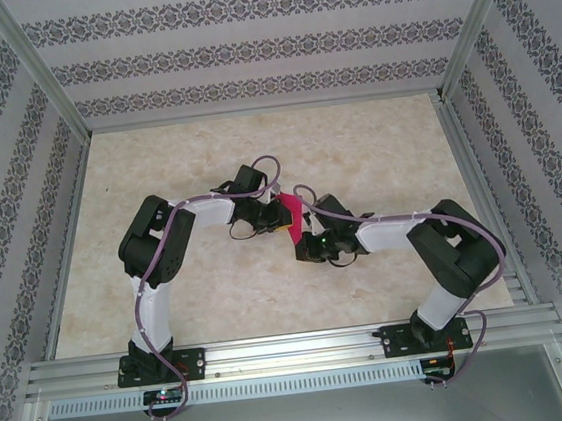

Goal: Fold a paper plane with a square sheet of paper (pick it up from the middle)

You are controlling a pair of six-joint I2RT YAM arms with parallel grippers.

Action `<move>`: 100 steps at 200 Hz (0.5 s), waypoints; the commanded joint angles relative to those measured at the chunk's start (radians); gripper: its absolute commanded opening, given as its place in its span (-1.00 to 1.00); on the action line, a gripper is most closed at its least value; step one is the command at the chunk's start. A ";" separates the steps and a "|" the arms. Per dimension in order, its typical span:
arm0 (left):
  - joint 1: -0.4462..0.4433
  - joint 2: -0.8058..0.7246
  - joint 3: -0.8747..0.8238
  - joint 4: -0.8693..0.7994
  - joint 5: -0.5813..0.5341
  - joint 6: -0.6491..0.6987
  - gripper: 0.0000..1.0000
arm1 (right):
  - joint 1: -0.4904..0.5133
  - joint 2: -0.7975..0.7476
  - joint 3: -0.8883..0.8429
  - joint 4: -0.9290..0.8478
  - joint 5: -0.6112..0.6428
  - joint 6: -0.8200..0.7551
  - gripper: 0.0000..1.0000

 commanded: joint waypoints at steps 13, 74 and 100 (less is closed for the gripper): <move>-0.003 0.031 -0.046 -0.099 -0.095 0.001 -0.69 | -0.045 -0.117 -0.006 -0.061 -0.011 -0.020 -0.82; -0.004 0.017 -0.026 -0.096 -0.064 0.014 -0.68 | -0.039 0.000 0.099 0.048 -0.001 0.033 -0.83; -0.004 0.022 -0.019 -0.088 -0.043 0.011 -0.68 | -0.036 0.058 0.129 0.052 0.012 0.035 -0.85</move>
